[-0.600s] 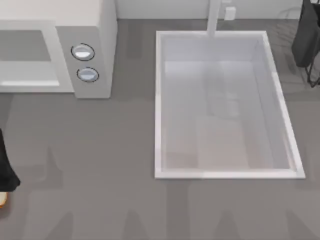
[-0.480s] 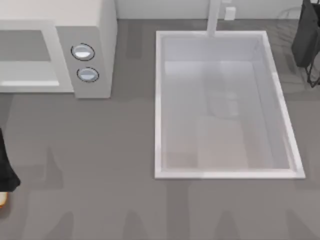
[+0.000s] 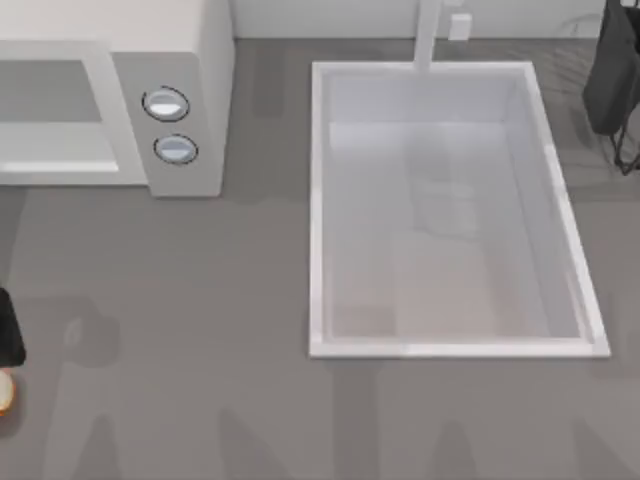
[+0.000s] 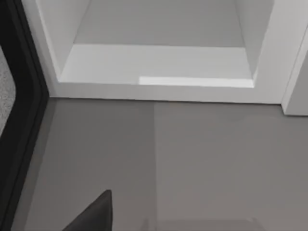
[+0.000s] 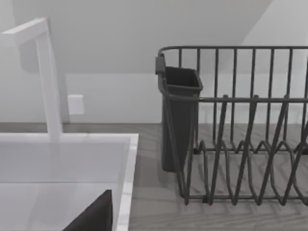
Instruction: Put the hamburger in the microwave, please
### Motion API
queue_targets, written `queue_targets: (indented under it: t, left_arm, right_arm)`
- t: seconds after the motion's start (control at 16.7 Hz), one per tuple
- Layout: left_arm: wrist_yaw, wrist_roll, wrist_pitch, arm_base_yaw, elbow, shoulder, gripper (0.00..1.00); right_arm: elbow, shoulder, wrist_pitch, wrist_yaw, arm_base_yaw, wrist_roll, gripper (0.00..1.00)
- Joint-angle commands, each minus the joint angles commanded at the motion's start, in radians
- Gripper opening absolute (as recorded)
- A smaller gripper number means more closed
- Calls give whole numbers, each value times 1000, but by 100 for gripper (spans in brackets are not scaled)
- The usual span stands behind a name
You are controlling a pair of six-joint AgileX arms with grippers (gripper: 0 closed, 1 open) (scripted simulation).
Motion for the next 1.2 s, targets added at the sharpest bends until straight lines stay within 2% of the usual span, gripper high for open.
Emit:
queue_targets:
  t: [0.36, 0.6, 0.9, 1.2]
  left_arm:
    - [2, 14, -323, 45, 302, 635, 100]
    - [4, 23, -507, 75, 478, 956, 100]
    - [5, 31, -654, 99, 619, 1141, 100]
    - [5, 31, -659, 95, 623, 1145, 100]
  right_arm:
    - [0, 0, 0, 0, 0, 0, 100]
    - [0, 0, 0, 0, 0, 0, 100]
    - [0, 0, 0, 0, 0, 0, 100]
    - [0, 0, 0, 0, 0, 0, 100]
